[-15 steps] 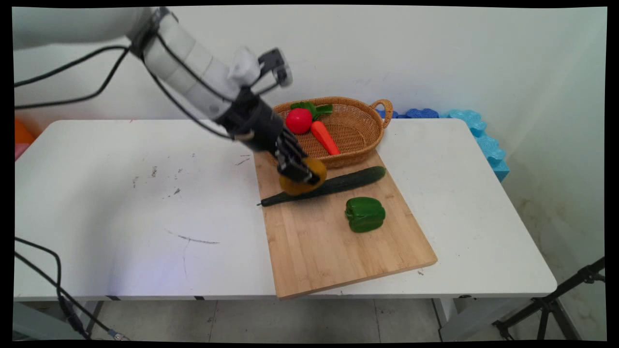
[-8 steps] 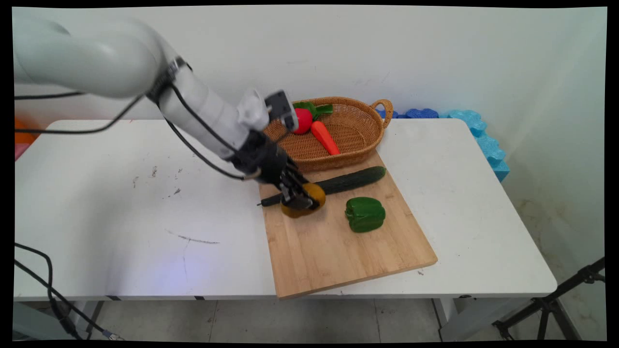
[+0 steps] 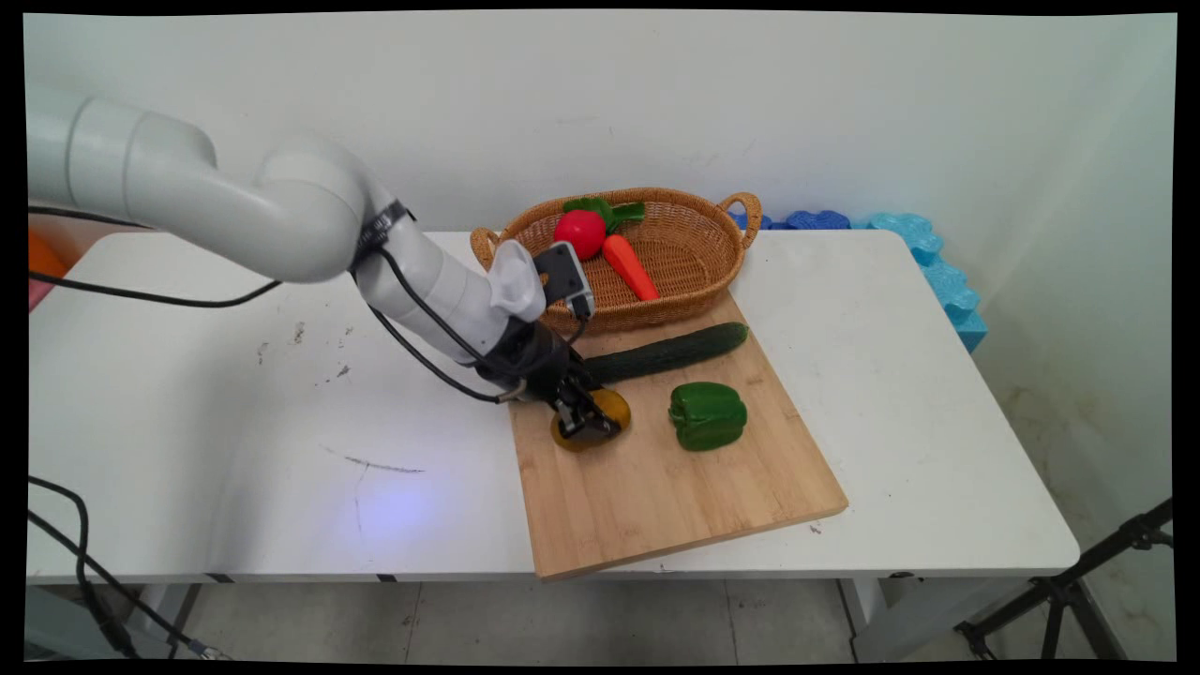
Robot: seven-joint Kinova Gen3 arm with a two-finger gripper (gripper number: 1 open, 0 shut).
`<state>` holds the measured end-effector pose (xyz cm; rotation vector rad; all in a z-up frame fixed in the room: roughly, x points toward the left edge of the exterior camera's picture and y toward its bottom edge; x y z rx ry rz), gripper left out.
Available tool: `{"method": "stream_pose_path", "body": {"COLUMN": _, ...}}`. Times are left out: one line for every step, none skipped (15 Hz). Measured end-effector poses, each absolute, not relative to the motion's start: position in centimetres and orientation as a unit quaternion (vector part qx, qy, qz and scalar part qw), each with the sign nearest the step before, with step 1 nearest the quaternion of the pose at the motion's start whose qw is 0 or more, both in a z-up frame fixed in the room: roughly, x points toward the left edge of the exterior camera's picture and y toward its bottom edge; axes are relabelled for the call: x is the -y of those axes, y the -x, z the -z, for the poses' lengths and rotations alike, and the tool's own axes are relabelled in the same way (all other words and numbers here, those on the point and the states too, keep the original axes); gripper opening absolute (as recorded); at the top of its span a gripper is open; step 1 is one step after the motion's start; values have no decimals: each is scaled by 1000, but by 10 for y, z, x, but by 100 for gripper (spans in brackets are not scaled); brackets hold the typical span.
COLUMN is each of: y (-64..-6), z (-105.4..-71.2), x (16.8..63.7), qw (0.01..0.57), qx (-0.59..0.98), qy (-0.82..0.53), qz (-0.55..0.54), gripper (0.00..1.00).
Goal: Place the picked object on the cutting board
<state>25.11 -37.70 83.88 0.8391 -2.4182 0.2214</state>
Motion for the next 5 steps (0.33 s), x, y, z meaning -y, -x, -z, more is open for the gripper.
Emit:
{"method": "stream_pose_path", "body": {"y": -250, "z": -835, "x": 378, "qw": 281, "qx": 903, "qy": -313, "qz": -85, "gripper": 0}}
{"method": "stream_pose_path", "body": {"y": -249, "z": -830, "x": 378, "qw": 281, "qx": 903, "qy": -313, "qz": -87, "gripper": 100}}
{"method": "stream_pose_path", "body": {"y": -249, "z": -827, "x": 378, "qw": 281, "qx": 903, "qy": -313, "qz": -88, "gripper": 100}}
{"method": "stream_pose_path", "body": {"y": -248, "z": -824, "x": 379, "qw": 283, "qx": 903, "qy": -312, "qz": -89, "gripper": 100}}
{"method": "stream_pose_path", "body": {"y": -247, "z": -822, "x": 379, "qw": 284, "qx": 903, "qy": -311, "qz": -89, "gripper": 100}}
